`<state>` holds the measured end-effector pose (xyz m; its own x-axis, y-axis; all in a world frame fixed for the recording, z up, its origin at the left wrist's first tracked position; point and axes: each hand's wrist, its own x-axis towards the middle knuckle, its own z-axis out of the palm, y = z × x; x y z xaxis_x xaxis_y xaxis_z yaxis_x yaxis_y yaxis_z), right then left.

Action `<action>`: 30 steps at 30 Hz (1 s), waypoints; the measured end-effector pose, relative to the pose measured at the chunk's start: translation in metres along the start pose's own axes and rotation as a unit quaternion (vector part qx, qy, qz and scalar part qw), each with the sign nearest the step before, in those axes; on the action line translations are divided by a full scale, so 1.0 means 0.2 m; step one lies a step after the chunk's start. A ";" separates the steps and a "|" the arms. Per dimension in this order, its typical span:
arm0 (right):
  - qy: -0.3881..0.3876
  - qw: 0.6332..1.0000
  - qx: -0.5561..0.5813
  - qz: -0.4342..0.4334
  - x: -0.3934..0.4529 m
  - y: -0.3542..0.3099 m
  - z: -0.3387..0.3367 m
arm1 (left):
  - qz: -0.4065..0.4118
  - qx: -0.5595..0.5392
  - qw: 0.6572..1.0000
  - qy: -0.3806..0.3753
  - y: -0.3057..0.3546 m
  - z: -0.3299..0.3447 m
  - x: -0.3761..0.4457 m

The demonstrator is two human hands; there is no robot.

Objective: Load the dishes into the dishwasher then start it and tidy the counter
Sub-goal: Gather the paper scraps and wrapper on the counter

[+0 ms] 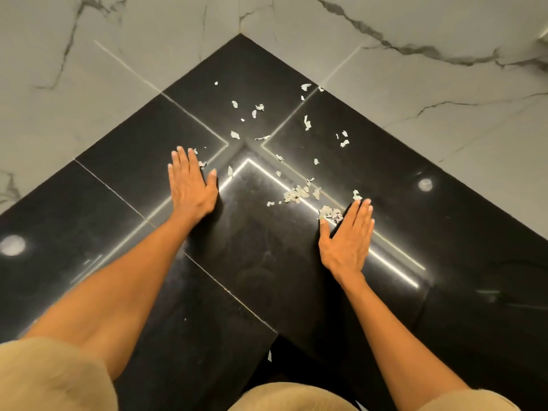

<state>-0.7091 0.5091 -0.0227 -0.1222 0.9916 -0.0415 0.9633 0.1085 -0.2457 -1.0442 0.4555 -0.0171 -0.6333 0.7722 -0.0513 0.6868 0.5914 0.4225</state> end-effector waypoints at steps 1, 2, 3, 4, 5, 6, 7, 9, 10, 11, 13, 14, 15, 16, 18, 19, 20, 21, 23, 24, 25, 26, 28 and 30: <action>-0.001 1.000 -0.002 -0.006 0.03 -0.03 0.00 | 0.008 -0.003 1.000 -0.004 0.03 0.01 0.01; -0.003 1.000 -0.005 -0.013 0.05 -0.06 0.01 | 0.028 -0.009 1.000 -0.010 0.06 0.03 0.01; -0.006 1.000 -0.007 -0.022 0.08 -0.09 0.02 | 0.055 -0.012 0.998 -0.018 0.10 0.05 0.01; -0.009 0.999 -0.009 -0.031 0.11 -0.13 0.03 | 0.082 -0.012 0.996 -0.029 0.14 0.07 0.00; -0.011 0.999 -0.011 -0.043 0.14 -0.17 0.04 | 0.105 -0.011 0.994 -0.039 0.18 0.10 -0.01; -0.016 0.998 -0.011 -0.059 0.18 -0.21 0.06 | 0.118 -0.011 0.992 -0.046 0.23 0.13 -0.03; -0.022 0.997 -0.011 -0.078 0.21 -0.25 0.07 | 0.125 -0.014 0.991 -0.051 0.29 0.17 -0.05; -0.033 0.991 -0.012 -0.131 0.27 -0.35 0.10 | 0.135 -0.031 0.989 -0.058 0.40 0.22 -0.08; -0.037 0.986 -0.010 -0.159 0.29 -0.40 0.11 | 0.143 -0.049 0.986 -0.064 0.45 0.23 -0.08; -0.045 0.982 -0.002 -0.185 0.32 -0.44 0.12 | 0.149 -0.079 0.983 -0.073 0.50 0.24 -0.09; -0.063 0.972 0.045 -0.222 0.36 -0.48 0.12 | 0.152 -0.157 0.971 -0.093 0.56 0.26 -0.08; -0.067 0.967 0.084 -0.231 0.38 -0.48 0.11 | 0.148 -0.192 0.965 -0.095 0.58 0.26 -0.08; -0.064 0.962 0.129 -0.232 0.40 -0.48 0.10 | 0.144 -0.223 0.960 -0.086 0.59 0.26 -0.06; -0.051 0.957 0.167 -0.231 0.43 -0.45 0.09 | 0.140 -0.246 0.957 -0.069 0.59 0.25 -0.04; -0.009 0.957 0.182 -0.225 0.50 -0.39 0.06 | 0.140 -0.270 0.953 -0.009 0.57 0.23 0.01; 0.007 0.964 0.164 -0.211 0.55 -0.35 0.05 | 0.138 -0.272 0.952 0.026 0.56 0.22 0.04; 0.015 0.972 0.142 -0.187 0.61 -0.31 0.04 | 0.132 -0.270 0.952 0.057 0.54 0.20 0.08; 0.018 0.980 0.124 -0.155 0.67 -0.27 0.03 | 0.122 -0.261 0.954 0.078 0.51 0.20 0.12; 0.014 0.990 0.103 -0.099 0.78 -0.19 0.01 | 0.088 -0.231 0.965 0.092 0.46 0.19 0.19; 0.010 0.992 0.095 -0.082 0.82 -0.17 0.00 | 0.066 -0.216 0.970 0.086 0.44 0.20 0.22; 0.005 0.994 0.084 -0.077 0.85 -0.17 0.00 | 0.049 -0.199 0.976 0.071 0.42 0.20 0.24; 0.000 0.995 0.069 -0.079 0.88 -0.18 0.01 | 0.044 -0.176 0.982 0.053 0.42 0.21 0.26; -0.007 0.995 0.040 -0.096 0.92 -0.23 0.02 | 0.072 -0.132 0.988 0.027 0.44 0.23 0.26; -0.015 0.991 0.036 -0.125 0.94 -0.29 0.03 | 0.114 -0.133 0.984 0.001 0.50 0.25 0.26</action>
<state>-0.7896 0.6882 -0.0210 -0.3635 0.9316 0.0007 0.8826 0.3446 -0.3199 -0.9904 0.5653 -0.0232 -0.4745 0.8771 0.0747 0.6938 0.3203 0.6450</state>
